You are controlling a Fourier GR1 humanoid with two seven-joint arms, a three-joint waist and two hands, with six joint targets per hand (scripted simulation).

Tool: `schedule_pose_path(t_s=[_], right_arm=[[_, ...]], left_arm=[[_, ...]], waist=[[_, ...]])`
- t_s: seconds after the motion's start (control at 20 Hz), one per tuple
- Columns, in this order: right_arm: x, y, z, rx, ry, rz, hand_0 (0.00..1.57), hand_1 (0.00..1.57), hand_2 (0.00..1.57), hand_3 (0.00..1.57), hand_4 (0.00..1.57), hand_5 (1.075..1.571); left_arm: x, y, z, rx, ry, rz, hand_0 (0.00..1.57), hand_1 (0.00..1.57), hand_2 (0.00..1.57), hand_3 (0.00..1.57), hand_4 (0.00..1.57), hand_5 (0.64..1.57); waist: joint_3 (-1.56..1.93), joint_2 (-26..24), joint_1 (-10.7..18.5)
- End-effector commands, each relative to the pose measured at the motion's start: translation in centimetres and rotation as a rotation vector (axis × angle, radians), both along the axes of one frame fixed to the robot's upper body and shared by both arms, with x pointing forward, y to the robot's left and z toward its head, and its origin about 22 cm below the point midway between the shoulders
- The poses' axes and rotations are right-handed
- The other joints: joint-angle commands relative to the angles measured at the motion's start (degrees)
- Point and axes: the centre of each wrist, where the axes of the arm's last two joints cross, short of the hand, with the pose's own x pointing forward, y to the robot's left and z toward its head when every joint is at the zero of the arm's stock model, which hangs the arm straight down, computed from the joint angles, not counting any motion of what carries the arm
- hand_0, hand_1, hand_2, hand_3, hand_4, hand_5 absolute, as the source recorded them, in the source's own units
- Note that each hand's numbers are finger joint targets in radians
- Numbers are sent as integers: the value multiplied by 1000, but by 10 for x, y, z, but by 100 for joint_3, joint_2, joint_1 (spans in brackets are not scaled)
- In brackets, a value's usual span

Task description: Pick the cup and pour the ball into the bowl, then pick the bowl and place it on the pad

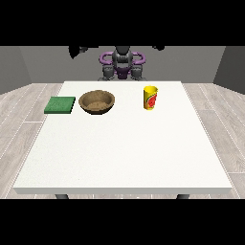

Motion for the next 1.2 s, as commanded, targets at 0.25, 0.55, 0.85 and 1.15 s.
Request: schedule_pose_path(t_s=[0.25,0.55,0.85,1.15], right_arm=[[35,17,0,1,-175,79,0,0,0,0,0,1566],[61,-13,18,-26,-207,81,0,0,0,0,0,1560],[75,-25,21,-39,-261,103,0,0,0,0,0,1561],[73,-42,1,-15,-207,107,0,0,0,0,0,1563]], left_arm=[[48,8,19,121,-217,28,0,0,0,0,0,1335],[81,40,17,175,-225,89,0,0,0,0,0,1255],[108,49,-3,179,-220,107,0,0,0,0,0,1245],[115,45,-41,191,-220,154,0,0,0,0,0,1246]], waist=[[1,1541,-148],[0,1872,-316],[-1,2040,-513],[-1,1884,-569]])
